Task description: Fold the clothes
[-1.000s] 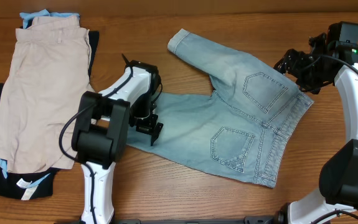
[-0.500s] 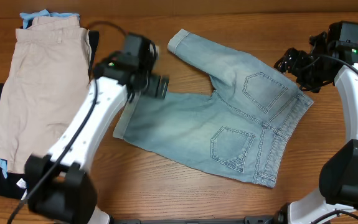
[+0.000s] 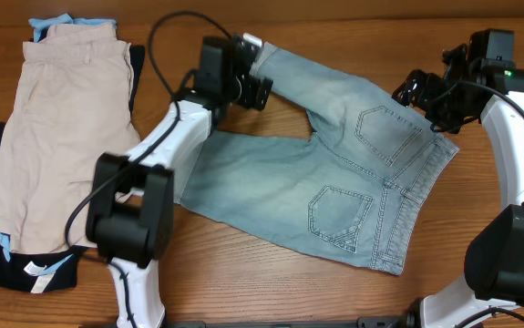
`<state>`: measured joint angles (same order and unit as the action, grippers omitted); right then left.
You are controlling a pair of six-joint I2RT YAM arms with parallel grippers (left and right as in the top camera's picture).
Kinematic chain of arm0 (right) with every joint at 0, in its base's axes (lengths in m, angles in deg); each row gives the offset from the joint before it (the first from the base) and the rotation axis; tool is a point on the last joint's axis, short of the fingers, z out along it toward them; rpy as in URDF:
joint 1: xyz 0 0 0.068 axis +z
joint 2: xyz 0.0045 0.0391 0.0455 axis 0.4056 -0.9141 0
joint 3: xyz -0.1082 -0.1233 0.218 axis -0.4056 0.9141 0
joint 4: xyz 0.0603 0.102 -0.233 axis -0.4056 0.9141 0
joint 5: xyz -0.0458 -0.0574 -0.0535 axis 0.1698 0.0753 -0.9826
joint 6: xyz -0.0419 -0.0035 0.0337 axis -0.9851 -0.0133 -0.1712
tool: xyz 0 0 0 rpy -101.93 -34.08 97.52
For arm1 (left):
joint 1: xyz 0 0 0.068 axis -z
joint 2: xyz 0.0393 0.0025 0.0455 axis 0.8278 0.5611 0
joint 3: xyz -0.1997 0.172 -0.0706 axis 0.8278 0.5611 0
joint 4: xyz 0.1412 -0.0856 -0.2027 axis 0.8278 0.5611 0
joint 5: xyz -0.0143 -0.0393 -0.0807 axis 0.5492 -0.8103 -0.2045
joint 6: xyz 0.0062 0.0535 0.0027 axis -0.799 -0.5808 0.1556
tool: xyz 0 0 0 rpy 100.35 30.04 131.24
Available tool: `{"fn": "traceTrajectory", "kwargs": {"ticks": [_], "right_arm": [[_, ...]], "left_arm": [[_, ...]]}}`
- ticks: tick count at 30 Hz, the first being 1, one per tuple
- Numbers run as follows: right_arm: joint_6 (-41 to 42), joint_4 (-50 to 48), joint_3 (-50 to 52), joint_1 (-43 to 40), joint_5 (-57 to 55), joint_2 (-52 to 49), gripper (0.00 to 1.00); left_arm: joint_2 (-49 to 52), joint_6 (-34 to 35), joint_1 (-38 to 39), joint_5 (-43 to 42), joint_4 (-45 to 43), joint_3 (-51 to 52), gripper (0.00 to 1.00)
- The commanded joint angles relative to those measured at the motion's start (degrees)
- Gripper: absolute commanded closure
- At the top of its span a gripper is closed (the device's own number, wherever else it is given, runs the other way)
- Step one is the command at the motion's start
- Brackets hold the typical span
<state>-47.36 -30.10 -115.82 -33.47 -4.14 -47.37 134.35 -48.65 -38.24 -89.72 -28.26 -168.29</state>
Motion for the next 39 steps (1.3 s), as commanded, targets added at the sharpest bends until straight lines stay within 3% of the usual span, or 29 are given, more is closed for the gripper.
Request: {"fn": "traceTrajectory", "kwargs": {"ticks": [1, 13, 21, 24, 28, 29, 30, 33, 36, 39], "right_arm": [[-0.2, -0.4, -0.2, 0.2, -0.8, 2.0, 0.09], [-0.2, -1.1, -0.2, 0.2, -0.8, 2.0, 0.09], [-0.2, -2.2, -0.2, 0.2, -0.8, 2.0, 0.09], [-0.2, -2.4, -0.2, 0.2, -0.8, 2.0, 0.09], [-0.2, -2.4, -0.2, 0.2, -0.8, 2.0, 0.09], [-0.2, -2.4, -0.2, 0.2, -0.8, 2.0, 0.09], [-0.2, -2.4, -0.2, 0.2, -0.8, 2.0, 0.09], [-0.2, -2.4, -0.2, 0.2, -0.8, 2.0, 0.09], [-0.1, -3.1, -0.2, 0.2, -0.7, 2.0, 0.09], [-0.1, -4.0, -0.2, 0.7, -0.7, 2.0, 0.09]], "left_arm": [[5.2, -1.5, 0.1, -1.9, -2.4, -0.8, 0.0], [14.0, -1.4, 0.6, -3.4, -10.9, -0.8, 0.0], [14.6, -1.4, 1.2, -3.4, -17.0, -0.8, 0.03], [14.6, -1.4, 1.6, -3.4, -21.9, -0.8, 0.18], [14.6, -0.7, 1.9, -3.4, -25.5, -0.9, 0.48], [14.6, -0.2, 1.9, -3.4, -25.7, -1.0, 0.75], [14.6, 1.3, 1.9, -3.4, -25.6, -1.2, 0.94], [14.6, 2.4, 1.9, -3.4, -25.7, -1.7, 0.96], [14.6, 2.4, 1.9, -3.1, -26.3, -3.5, 0.88], [14.9, 2.4, 2.4, -3.2, -25.5, -6.1, 0.89]]}}
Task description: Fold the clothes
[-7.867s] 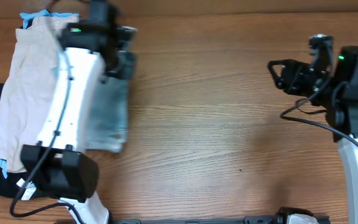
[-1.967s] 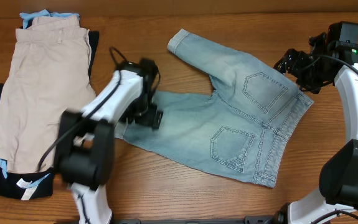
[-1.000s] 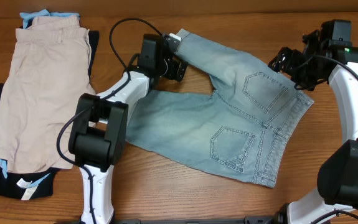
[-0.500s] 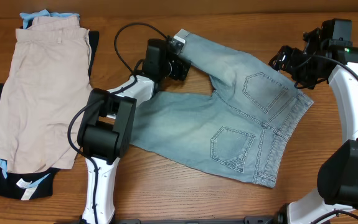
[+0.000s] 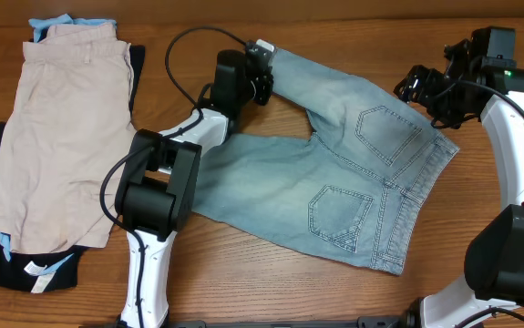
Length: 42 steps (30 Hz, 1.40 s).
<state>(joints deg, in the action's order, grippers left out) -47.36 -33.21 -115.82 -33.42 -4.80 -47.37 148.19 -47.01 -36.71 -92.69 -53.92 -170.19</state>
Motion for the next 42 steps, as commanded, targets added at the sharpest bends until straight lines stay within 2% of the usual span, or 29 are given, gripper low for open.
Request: {"fn": "traceTrajectory", "kwargs": {"ticks": [1, 2, 3, 7, 11, 16, 17, 19, 22, 24, 27, 32, 36, 42], "right_arm": [[-0.1, -1.0, -0.2, 0.9, -0.1, 2.0, 0.09], [-0.2, -1.0, -0.2, 1.3, -0.1, 2.0, 0.1], [-0.2, -0.9, -0.2, 1.9, -0.2, 2.0, 0.1], [-0.2, -0.9, -0.2, 3.6, -2.1, 2.0, 0.2], [2.9, 0.3, -0.1, 5.3, -7.0, 1.2, 0.23], [7.6, 4.4, 1.6, 6.4, -11.9, -1.2, 0.23], [8.0, 4.9, 2.4, 6.5, -11.9, -1.5, 0.23], [9.2, 5.0, 5.4, 6.7, -11.8, -1.7, 0.23], [9.2, 3.3, 11.4, 7.6, -10.1, -1.7, 0.28], [9.2, 0.8, 15.5, 8.8, -8.8, -1.7, 0.28], [11.4, -5.3, 22.8, 11.3, -8.9, -1.7, 0.28], [15.2, -10.7, 29.2, 13.1, -9.2, -1.7, 0.28], [19.3, -9.9, 32.0, 12.9, -11.6, -1.7, 0.25], [24.2, -2.8, 35.4, 11.0, -12.8, -1.7, 0.22]], "left_arm": [[1.0, 0.6, 1.1, 0.1, 1.6, -5.1, 0.91], [1.0, 0.6, 1.3, 0.7, 4.7, -6.5, 0.95], [1.0, 0.6, 1.5, 2.1, 12.3, -9.9, 0.96], [1.0, -0.1, 1.6, 3.5, 35.1, -21.4, 0.96], [1.0, -1.2, 1.4, 3.5, 57.1, -33.5, 0.93], [1.0, -3.1, 1.4, 3.5, 79.2, -47.0, 0.74], [1.0, -3.1, 1.5, 3.5, 82.4, -49.1, 0.66], [1.0, -3.1, 1.5, 3.5, 87.7, -52.5, 0.43], [1.0, -3.1, 1.5, 3.5, 93.3, -56.0, 0.1], [1.0, -3.1, 1.5, 3.5, 94.9, -56.8, 0.01], [1.0, -3.1, 1.4, 3.4, 96.4, -57.2, 0.0], [1.0, -3.1, 1.4, 3.5, 97.6, -57.2, 0.0], [1.0, -3.1, 1.4, 3.5, 98.2, -57.2, 0.0], [1.0, -3.1, 1.4, 3.5, 99.6, -57.2, 0.0]]}}
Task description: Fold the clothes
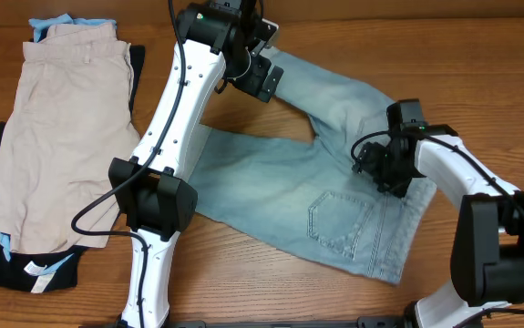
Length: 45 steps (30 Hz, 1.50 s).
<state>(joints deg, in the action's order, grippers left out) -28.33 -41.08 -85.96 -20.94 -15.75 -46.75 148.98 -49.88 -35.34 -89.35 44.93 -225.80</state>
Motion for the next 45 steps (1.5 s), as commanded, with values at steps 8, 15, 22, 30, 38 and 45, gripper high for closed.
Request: {"fn": "traceTrajectory", "kwargs": {"ticks": [8, 15, 22, 30, 38, 45], "right_arm": [[5.1, 10.1, 6.9, 0.0, 2.0, -2.1, 0.22], [2.1, 9.6, 3.0, -0.4, 2.0, 3.6, 0.2], [0.0, 16.9, -9.9, -0.8, -4.2, 11.4, 0.1], [0.0, 20.5, -18.9, -0.8, -9.1, 12.4, 0.1], [0.0, 19.4, -19.0, -0.8, -9.2, 12.4, 0.1], [0.0, 18.5, -19.0, -0.8, -9.2, 12.4, 0.1]], "left_arm": [[0.2, -0.6, 0.1, 0.1, 2.0, -1.6, 0.0], [0.4, -7.1, 1.0, -6.6, -7.4, 2.0, 0.0], [1.3, -3.3, 3.3, -6.4, -25.0, 10.6, 0.0], [8.3, 12.7, 6.0, -6.0, -27.5, 11.6, 0.04], [14.1, 24.7, 10.1, -5.2, -27.8, 11.6, 0.06], [15.2, 24.9, 10.6, -1.1, -31.3, 11.6, 0.3]]}}
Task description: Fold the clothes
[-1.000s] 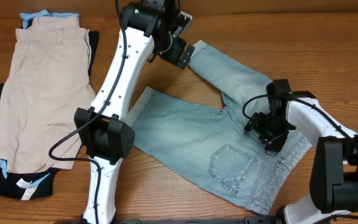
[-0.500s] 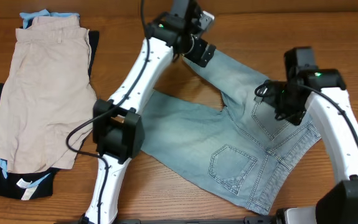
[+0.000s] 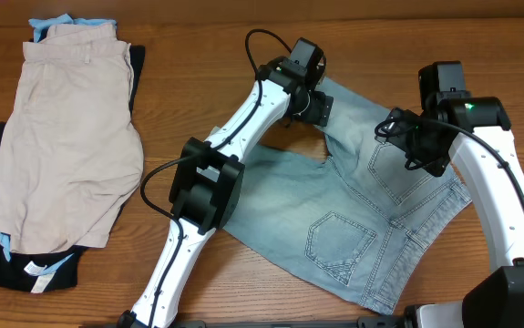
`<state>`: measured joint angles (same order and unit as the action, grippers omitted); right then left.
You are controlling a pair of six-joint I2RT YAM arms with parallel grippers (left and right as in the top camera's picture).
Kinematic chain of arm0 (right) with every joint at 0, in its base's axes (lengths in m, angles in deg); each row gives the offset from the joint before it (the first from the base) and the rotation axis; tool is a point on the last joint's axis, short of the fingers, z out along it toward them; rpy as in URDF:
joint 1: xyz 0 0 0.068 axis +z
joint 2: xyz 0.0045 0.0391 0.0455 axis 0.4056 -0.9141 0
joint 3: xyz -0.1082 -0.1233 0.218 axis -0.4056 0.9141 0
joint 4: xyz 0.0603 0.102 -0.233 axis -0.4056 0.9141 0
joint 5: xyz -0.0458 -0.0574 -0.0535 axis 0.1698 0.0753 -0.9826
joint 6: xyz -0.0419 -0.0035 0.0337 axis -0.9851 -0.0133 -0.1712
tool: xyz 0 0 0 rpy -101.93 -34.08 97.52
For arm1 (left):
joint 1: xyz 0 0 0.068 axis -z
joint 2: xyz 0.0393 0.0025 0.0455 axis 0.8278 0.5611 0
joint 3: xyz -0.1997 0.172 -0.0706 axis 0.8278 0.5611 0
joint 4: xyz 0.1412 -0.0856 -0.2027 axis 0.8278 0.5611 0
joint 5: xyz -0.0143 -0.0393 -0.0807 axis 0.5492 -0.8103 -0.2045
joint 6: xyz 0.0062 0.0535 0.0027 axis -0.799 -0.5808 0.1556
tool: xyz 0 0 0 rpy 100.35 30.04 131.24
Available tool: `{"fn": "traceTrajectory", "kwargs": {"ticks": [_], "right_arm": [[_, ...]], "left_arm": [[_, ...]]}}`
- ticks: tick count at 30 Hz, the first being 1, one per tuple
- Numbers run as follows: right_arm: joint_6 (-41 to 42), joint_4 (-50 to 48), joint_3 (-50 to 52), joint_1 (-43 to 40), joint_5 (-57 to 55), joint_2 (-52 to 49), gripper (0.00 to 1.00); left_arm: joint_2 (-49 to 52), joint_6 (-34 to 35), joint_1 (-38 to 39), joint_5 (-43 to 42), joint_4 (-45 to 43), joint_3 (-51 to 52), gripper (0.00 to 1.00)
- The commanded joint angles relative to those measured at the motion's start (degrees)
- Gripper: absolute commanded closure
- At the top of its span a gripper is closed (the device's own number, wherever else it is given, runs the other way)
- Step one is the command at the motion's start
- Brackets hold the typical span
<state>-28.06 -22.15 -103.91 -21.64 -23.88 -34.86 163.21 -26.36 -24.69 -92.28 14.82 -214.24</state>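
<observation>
Light blue jeans [image 3: 353, 228] lie back side up on the wooden table [image 3: 243, 27], right of centre. Their upper leg is drawn in short, its end bunched under my left gripper [image 3: 314, 102], which appears shut on that leg's hem. My right gripper [image 3: 405, 137] sits on the upper waist area by the top back pocket [image 3: 398, 169], and fabric looks gathered at it. The fingers of both grippers are hidden by the wrists in the overhead view. The lower leg [image 3: 271, 196] lies flat beneath the left arm.
A pile of clothes lies at the far left: beige shorts [image 3: 61, 137] on top of a light blue garment and a dark one [image 3: 15, 264]. The left arm's links cross the table's middle; the right arm rises along the right edge.
My left gripper has moved from the back centre to the right and nearer, bringing the upper leg's hem with it. My right gripper has shifted up and right, and the jeans have slid right.
At first my left gripper sat at the upper leg's hem and the right hovered off the jeans' right side. Then the left stayed at the hem. Later the left was raised with the hem and the right was down on the seat. Now the leg is drawn in.
</observation>
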Motion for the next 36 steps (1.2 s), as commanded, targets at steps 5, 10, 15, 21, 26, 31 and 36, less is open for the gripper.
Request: {"fn": "traceTrajectory", "kwargs": {"ticks": [5, 10, 15, 21, 26, 31, 36], "right_arm": [[-0.4, -0.5, -1.1, -0.1, -1.1, 0.5, 0.1], [-1.5, -0.4, -1.1, -0.1, -1.4, 0.5, 0.1], [-1.9, -0.4, -1.0, -0.1, -1.4, 0.5, 0.1], [-2.2, -0.7, -1.0, -0.1, -1.4, 0.5, 0.1], [-3.1, -1.1, -1.0, -0.1, -1.4, 0.5, 0.09], [-4.9, -3.7, -0.4, -0.1, -1.4, 0.5, 0.09], [-6.3, -10.2, 1.9, -0.1, -1.4, -0.5, 0.09]], "left_arm": [[0.7, 1.3, -1.0, 5.0, -0.7, -0.5, 0.81], [-0.6, 0.4, -3.2, 10.2, 7.1, -4.7, 0.96], [-0.9, -3.6, -5.4, 17.5, 21.8, -13.4, 0.96], [-0.9, -4.5, -7.4, 26.5, 39.5, -18.3, 0.92], [-0.8, -4.2, -9.0, 28.1, 44.8, -18.1, 0.82], [-0.8, -4.2, -10.8, 27.9, 43.4, -18.1, 0.33], [-0.9, -7.5, -13.3, 19.6, 39.0, -18.8, 0.05]]}}
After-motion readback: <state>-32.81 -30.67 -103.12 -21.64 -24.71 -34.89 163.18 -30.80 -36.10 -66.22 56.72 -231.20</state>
